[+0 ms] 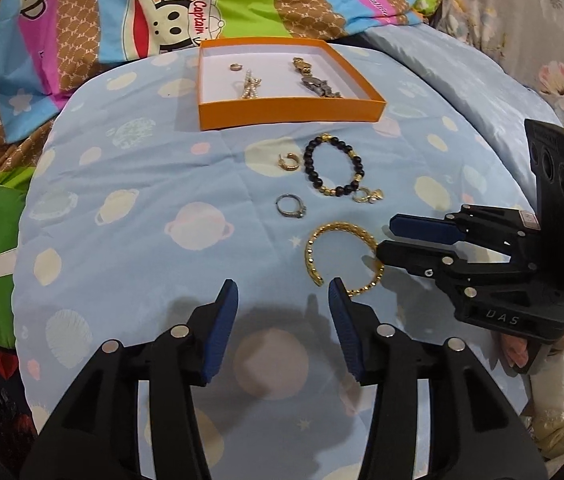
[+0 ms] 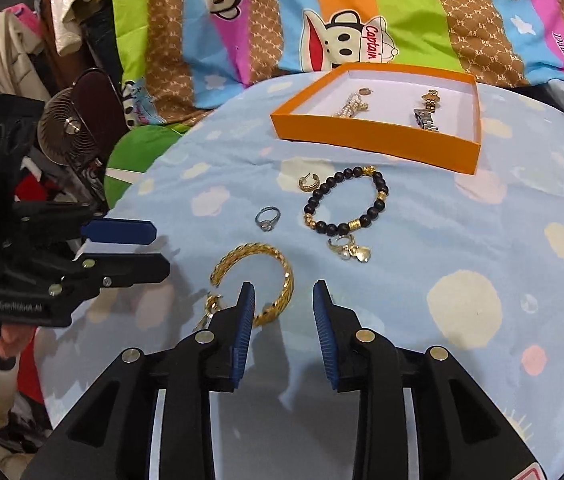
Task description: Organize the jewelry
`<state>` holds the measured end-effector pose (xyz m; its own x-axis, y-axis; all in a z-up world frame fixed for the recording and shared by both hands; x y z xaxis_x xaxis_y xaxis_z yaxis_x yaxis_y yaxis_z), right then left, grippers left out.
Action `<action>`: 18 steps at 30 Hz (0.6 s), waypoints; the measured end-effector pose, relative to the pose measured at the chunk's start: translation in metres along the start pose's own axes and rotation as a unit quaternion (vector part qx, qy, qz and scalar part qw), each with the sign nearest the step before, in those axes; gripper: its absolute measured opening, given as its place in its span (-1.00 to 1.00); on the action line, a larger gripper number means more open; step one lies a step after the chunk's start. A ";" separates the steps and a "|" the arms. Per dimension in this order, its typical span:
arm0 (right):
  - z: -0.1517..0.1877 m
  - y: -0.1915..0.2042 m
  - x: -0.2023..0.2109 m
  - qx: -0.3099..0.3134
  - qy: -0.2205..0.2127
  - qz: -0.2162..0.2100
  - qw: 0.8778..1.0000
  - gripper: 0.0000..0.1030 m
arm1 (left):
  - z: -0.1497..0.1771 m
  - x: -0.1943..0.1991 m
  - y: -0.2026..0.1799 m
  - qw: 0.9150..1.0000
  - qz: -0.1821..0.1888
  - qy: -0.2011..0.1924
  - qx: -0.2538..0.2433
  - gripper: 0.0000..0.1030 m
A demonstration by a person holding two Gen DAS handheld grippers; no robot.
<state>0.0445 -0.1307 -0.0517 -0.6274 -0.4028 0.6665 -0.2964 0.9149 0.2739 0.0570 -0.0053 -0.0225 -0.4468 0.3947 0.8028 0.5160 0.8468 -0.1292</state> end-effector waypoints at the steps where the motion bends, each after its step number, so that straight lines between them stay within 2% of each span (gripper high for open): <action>1: -0.001 0.000 -0.005 0.001 0.006 0.006 1.000 -0.42 | 0.001 -0.001 0.001 1.000 0.002 -0.001 0.003 -0.12; 4: -0.001 0.003 -0.014 0.014 0.013 0.026 0.999 -0.47 | 0.002 -0.004 0.005 1.000 0.006 -0.002 0.012 -0.09; 7: 0.000 0.002 -0.016 0.019 0.014 0.039 0.999 -0.91 | 0.003 -0.006 0.010 1.000 0.006 -0.005 0.023 0.00; 10: -0.002 -0.004 -0.010 0.009 -0.002 0.049 0.999 -0.93 | 0.005 -0.005 0.009 1.000 0.010 -0.008 0.021 0.03; 13: -0.006 -0.012 0.004 -0.009 -0.032 0.052 0.998 -0.93 | 0.008 -0.004 0.001 1.000 0.018 -0.012 0.013 0.16; 18: -0.012 -0.026 0.026 -0.033 -0.063 0.065 0.995 -0.93 | 0.015 -0.011 -0.033 0.999 0.041 -0.008 -0.021 0.16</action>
<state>0.0448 -0.1648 -0.0334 -0.7444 -0.2763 0.6079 -0.1603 0.9577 0.2389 0.0336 -0.0326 -0.0359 -0.4128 0.4686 0.7811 0.5823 0.7951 -0.1692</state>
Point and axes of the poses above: each gripper's, at about its wrist camera, not at the fingertips, and x roughly against the way its jaws point, y to its left, z to its underside, the point moved 5 cm from there along -x, roughly the way its jaws point, and after that the axes turned 7 degrees about -y, right-handed, at the moved point
